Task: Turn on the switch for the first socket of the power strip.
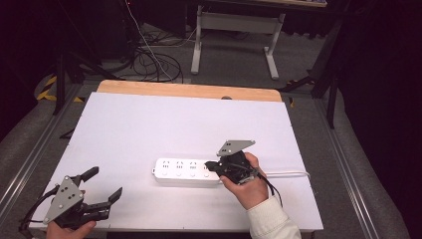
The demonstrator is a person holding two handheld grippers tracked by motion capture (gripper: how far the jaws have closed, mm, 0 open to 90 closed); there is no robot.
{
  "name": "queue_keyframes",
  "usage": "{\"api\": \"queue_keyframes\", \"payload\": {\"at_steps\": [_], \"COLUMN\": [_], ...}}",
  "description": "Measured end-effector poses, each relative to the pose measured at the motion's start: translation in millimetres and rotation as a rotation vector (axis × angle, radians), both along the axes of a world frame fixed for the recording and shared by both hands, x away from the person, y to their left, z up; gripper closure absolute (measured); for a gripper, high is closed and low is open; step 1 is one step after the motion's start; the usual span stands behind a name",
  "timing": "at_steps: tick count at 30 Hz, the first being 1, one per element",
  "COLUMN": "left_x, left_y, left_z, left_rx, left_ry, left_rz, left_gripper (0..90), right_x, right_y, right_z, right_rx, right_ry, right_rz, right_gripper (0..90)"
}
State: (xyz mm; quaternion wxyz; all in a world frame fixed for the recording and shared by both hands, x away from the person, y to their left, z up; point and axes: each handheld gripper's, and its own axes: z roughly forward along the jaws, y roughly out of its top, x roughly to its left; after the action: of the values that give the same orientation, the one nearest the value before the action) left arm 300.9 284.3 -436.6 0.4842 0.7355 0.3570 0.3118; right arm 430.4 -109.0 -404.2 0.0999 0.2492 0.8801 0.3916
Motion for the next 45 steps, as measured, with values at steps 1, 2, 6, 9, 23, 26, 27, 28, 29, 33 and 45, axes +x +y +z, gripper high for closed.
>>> {"api": "queue_keyframes", "payload": {"at_steps": [1,2,6,9,23,26,27,28,29,33,45], "left_x": [0.0,0.1,0.6,0.7,1.2,1.2,1.2,1.2,1.3,1.1,1.1], "left_y": [0.1,0.1,0.2,0.2,-0.4,-0.2,-0.3,-0.4,-0.4,-0.5,-0.5], "left_z": [0.1,0.0,-0.1,-0.2,-0.7,-0.8,-0.8,-0.9,-0.9,-0.9,-1.0], "left_rx": [0.0,0.0,0.005,0.004,0.005,0.007,0.007,0.006,0.007,0.007,0.008], "left_ry": [0.0,0.0,-0.001,0.0,0.002,0.004,0.004,0.005,0.004,0.005,0.005], "left_rz": [-0.001,-0.001,-0.004,-0.004,0.0,-0.001,0.0,-0.001,-0.001,0.0,-0.001], "left_gripper": [12.3,12.3,12.3,12.3,12.3,12.3,12.3,12.2,12.2,12.2,12.2], "right_x": [0.0,1.0,4.9,5.7,12.7,13.4,13.4,13.7,13.7,15.0,15.6], "right_y": [0.0,1.0,5.3,7.3,16.6,18.5,18.5,19.6,19.6,20.9,23.3], "right_z": [0.0,-1.5,-7.6,-9.8,-24.7,-27.6,-27.6,-29.4,-29.4,-32.1,-37.8], "right_rx": [0.0,-0.01,-0.034,-0.048,-0.132,-0.149,-0.149,-0.162,-0.162,-0.174,-0.195], "right_ry": [0.0,-0.001,0.005,0.004,0.038,0.045,0.045,0.047,0.047,0.056,0.068], "right_rz": [0.0,0.0,-0.002,-0.007,0.013,0.017,0.017,0.015,0.015,0.006,0.02], "right_gripper": [90.0,90.0,90.0,90.0,90.0,90.0,90.0,90.0,90.0,90.0,90.0]}}
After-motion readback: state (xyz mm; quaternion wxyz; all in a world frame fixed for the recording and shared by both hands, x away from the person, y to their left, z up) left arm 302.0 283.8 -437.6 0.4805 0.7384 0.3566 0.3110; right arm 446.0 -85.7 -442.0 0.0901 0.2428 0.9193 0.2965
